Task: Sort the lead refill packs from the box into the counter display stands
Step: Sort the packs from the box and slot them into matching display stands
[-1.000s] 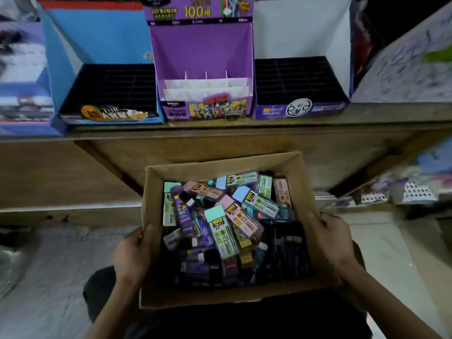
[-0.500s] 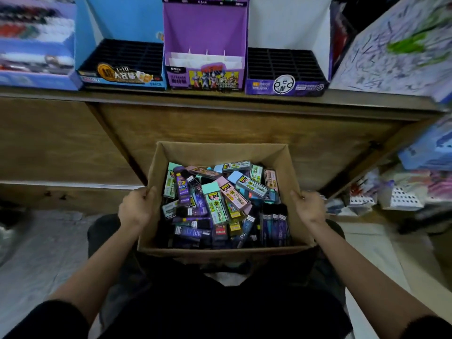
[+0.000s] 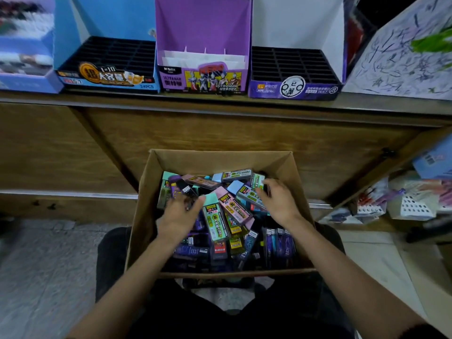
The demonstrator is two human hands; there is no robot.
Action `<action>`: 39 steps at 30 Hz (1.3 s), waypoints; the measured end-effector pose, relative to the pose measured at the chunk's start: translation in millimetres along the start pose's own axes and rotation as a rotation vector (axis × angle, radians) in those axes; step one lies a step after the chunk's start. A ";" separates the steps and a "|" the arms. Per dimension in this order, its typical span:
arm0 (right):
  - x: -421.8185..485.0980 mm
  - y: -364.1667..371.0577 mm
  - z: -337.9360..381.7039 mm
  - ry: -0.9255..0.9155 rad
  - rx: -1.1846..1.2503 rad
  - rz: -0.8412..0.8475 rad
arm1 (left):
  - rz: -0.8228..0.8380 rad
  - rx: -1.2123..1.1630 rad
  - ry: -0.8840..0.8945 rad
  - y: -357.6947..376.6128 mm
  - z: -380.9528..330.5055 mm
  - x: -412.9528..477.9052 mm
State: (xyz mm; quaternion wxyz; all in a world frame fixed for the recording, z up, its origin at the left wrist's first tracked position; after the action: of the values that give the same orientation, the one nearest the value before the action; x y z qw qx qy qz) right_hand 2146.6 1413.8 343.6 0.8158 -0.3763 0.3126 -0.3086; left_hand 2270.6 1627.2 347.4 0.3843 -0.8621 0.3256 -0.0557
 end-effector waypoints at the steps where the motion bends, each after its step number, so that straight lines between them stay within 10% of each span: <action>1: 5.3 8.8 3.0 0.041 -0.019 0.045 | 0.045 -0.011 -0.036 11.4 -3.1 0.6; 12: -4.3 46.1 6.3 0.029 -0.178 -0.006 | 0.007 0.088 -0.128 45.6 -6.2 -10.1; 23: -29.1 30.8 26.8 -0.014 0.244 0.116 | -0.116 -0.541 -0.147 22.9 19.7 -7.2; 32: -37.1 68.1 43.8 0.015 -0.218 0.064 | -0.167 -0.724 -0.200 14.4 34.6 -14.5; 39: -29.4 59.2 43.9 0.120 0.250 0.281 | -0.117 -0.791 -0.195 14.8 18.7 -16.0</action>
State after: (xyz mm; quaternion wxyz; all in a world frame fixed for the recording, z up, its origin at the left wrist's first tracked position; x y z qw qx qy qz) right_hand 2177.0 1485.2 326.9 0.8710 -0.2057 0.3694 -0.2502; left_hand 2256.9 1641.3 326.4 0.0485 -0.9617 0.2342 0.1337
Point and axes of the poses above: each hand's wrist, its own x-axis towards the middle knuckle, its own y-axis out of the palm, z = x × y, the point moved 3 cm from there along x, towards the middle knuckle, and after that the axes turned 12 degrees about y, right-handed, at the moved point
